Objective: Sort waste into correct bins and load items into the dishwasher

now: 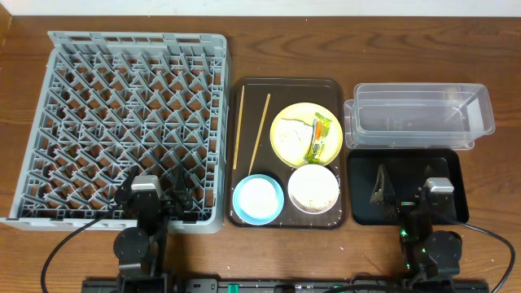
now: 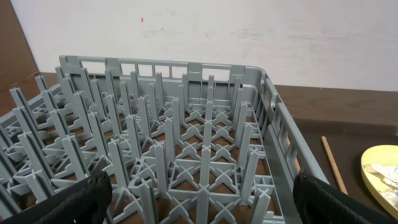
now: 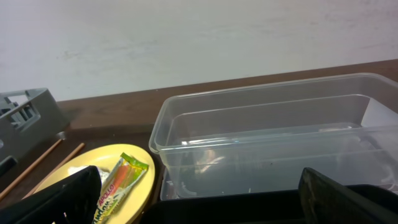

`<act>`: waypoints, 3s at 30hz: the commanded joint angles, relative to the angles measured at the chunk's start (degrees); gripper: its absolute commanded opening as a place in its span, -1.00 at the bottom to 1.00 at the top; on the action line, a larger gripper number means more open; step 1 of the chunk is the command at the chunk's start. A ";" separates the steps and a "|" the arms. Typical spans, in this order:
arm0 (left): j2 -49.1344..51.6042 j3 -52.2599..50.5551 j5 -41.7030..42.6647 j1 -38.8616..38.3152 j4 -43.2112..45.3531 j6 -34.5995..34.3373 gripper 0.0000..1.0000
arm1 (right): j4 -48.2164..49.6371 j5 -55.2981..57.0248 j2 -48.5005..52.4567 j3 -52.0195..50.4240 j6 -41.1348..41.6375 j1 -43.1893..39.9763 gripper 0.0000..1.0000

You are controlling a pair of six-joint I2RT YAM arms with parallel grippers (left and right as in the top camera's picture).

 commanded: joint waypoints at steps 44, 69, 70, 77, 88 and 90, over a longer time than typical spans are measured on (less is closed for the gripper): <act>0.92 4.61 14.75 -0.09 0.57 -7.06 0.88 | -0.79 -19.50 2.14 3.98 -0.63 -0.26 0.99; 58.18 64.17 33.64 -0.09 -42.73 -12.44 0.88 | -42.47 -35.30 67.84 73.88 -1.62 3.39 0.99; 58.97 64.15 33.64 -0.09 -42.93 -12.44 0.88 | -40.50 -37.86 69.51 73.88 -1.42 4.02 0.90; 63.34 64.02 33.62 -0.09 -43.32 -12.44 0.89 | -39.89 -19.47 80.98 73.88 2.56 17.18 0.59; 66.20 64.02 35.69 -0.09 -49.86 -12.94 0.89 | -28.30 3.74 107.65 73.88 9.99 27.54 0.25; 65.96 64.02 32.98 -0.09 -52.59 -12.39 0.89 | -27.19 1.68 111.54 73.88 11.02 27.43 0.21</act>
